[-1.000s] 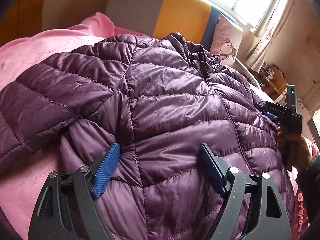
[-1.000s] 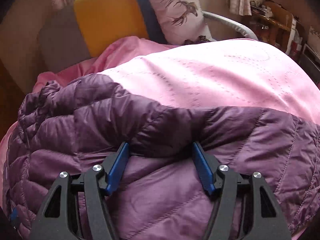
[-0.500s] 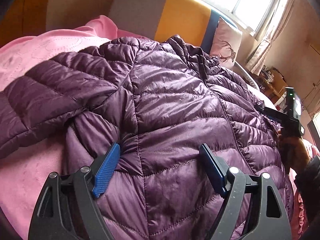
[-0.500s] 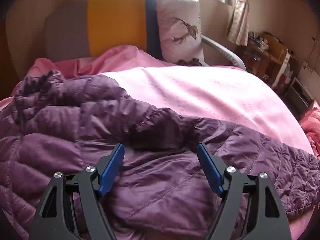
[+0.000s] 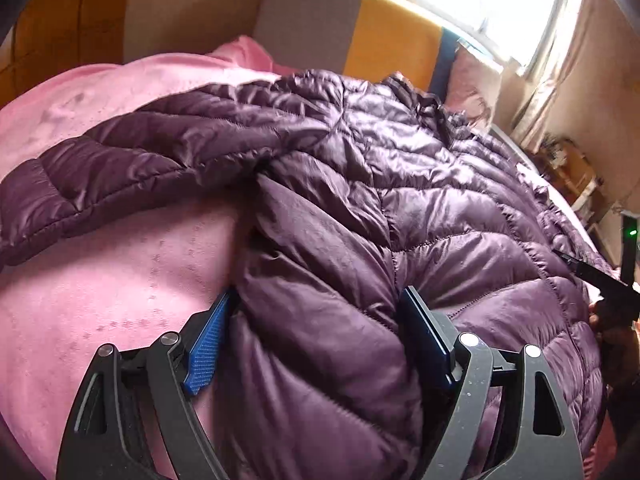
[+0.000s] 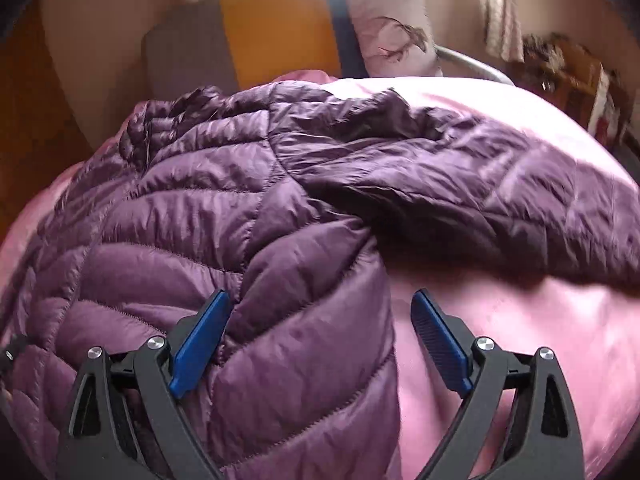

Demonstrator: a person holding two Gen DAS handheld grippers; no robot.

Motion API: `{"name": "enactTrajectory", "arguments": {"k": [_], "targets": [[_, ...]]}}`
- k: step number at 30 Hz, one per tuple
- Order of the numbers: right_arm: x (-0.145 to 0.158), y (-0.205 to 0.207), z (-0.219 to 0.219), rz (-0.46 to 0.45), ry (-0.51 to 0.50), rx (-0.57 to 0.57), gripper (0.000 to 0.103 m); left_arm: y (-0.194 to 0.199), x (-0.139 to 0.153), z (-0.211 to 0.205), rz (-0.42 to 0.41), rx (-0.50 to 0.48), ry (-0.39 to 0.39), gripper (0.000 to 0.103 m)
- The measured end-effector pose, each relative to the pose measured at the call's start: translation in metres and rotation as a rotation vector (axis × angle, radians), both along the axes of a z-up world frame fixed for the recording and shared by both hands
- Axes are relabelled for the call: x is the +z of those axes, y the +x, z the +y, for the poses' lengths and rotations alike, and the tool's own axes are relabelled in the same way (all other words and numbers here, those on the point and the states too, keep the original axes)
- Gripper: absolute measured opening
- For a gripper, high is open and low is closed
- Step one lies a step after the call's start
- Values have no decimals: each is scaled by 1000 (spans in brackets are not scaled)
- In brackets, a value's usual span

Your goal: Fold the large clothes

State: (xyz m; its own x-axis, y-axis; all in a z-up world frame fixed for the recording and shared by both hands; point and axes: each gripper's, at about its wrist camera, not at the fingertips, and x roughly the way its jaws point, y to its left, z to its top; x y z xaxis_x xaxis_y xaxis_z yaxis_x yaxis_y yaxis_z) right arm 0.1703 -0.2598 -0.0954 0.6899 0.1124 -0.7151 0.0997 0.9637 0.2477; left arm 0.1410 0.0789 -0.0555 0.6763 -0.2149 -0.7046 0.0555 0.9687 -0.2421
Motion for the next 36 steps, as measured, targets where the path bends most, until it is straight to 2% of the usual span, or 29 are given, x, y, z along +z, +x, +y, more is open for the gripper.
{"name": "enactTrajectory", "arguments": {"k": [3, 8, 10, 11, 14, 16, 19, 20, 23, 25, 27, 29, 32, 36], "targets": [[0, -14, -7, -11, 37, -49, 91, 1, -1, 2, -3, -21, 28, 82], [5, -31, 6, 0, -32, -51, 91, 1, 0, -1, 1, -33, 83, 83], [9, -34, 3, 5, -16, -29, 91, -1, 0, 3, -2, -34, 89, 84], [13, -37, -5, 3, 23, -25, 89, -1, 1, 4, 5, -30, 91, 84], [22, -55, -55, -34, 185, -134, 89, 3, 8, 4, 31, 15, 96, 90], [24, -68, -105, -55, 290, -268, 84, 2, 12, 6, 46, 44, 44, 92], [17, -87, -192, -72, 423, -509, 77, -1, 20, 3, 33, 70, 16, 98], [14, -93, -217, -78, 470, -581, 73, -5, 23, 1, 22, 71, 11, 99], [4, -103, -282, -102, 614, -720, 70, -6, 33, -6, -13, 49, 1, 99], [4, -100, -308, -108, 645, -769, 70, -7, 39, -13, -29, 18, -10, 99], [11, -92, -327, -93, 612, -806, 63, -5, 43, -23, -36, -12, -9, 99], [17, -81, -338, -41, 561, -829, 18, -4, 46, -32, -49, -40, -4, 99], [37, -62, -328, -25, 427, -785, 10, -2, 47, -42, -61, -64, -8, 99], [85, -28, -266, -86, 227, -577, 10, 3, 45, -49, -51, -100, -43, 99]]}}
